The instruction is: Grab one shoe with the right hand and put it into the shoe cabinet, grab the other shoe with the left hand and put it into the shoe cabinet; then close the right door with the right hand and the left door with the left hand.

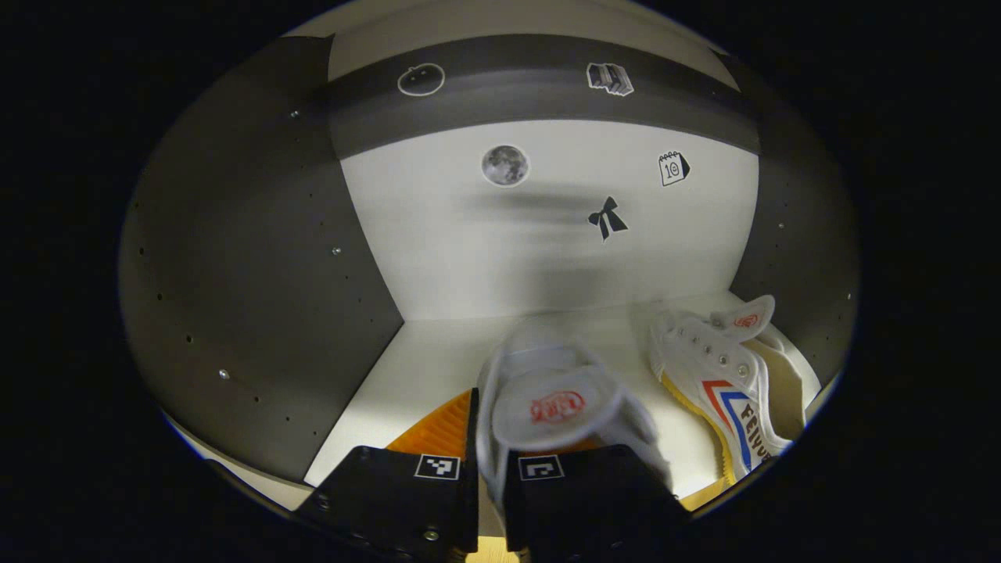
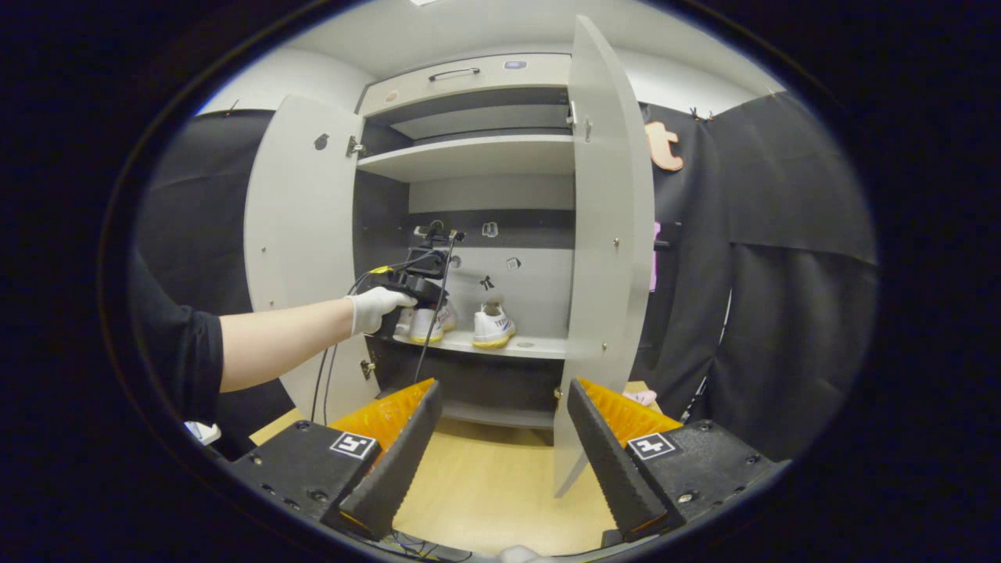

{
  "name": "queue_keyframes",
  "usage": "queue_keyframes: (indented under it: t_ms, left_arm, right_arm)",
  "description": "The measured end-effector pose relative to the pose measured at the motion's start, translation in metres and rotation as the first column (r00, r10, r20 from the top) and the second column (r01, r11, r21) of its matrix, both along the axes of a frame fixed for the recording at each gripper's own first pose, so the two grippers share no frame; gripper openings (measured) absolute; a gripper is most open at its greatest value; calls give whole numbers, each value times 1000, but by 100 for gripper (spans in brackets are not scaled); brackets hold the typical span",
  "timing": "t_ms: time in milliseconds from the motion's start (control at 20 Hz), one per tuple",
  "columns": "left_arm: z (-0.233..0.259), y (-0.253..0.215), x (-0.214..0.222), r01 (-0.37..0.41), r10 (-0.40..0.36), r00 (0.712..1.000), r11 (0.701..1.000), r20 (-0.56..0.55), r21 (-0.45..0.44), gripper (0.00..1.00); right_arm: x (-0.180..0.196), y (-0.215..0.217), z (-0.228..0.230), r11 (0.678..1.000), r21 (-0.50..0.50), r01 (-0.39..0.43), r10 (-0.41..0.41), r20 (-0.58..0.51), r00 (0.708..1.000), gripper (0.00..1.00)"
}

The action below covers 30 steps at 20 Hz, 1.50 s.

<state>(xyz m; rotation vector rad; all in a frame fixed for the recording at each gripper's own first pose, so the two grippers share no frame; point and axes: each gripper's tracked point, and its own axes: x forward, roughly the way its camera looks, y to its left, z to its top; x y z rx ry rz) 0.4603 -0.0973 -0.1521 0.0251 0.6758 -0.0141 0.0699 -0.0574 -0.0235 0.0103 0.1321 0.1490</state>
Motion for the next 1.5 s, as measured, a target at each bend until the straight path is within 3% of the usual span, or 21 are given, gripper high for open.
queue_keyframes:
  t_ms: [150,200,250,450,750,1050,1500]
  left_arm:
    - [0,-1,-2,15,-15,1000,1000,-1,-9,21]
    - [3,-2,-3,15,-15,1000,1000,6,-22,29]
    - [8,-3,-4,20,-19,999,999,27,-38,29]
    - [32,11,-14,-19,25,994,998,106,-62,96]
    - [79,19,-42,-45,63,972,996,225,-81,98]
    - [131,12,-99,-13,49,933,995,355,-103,98]
    - [206,8,-223,27,16,824,997,566,-67,97]
  right_arm:
    - [2,1,0,1000,11,-6,6,0,1000,100]
    - [3,0,1,1000,11,-8,8,2,1000,100]
    - [3,0,3,1000,11,-9,9,10,1000,100]
    - [5,0,7,1000,18,-15,14,19,1000,100]
    - [5,1,16,1000,14,-19,19,47,999,100]
    - [2,1,23,1000,12,-17,16,80,997,100]
    - [-4,-21,36,998,27,56,-59,134,989,100]
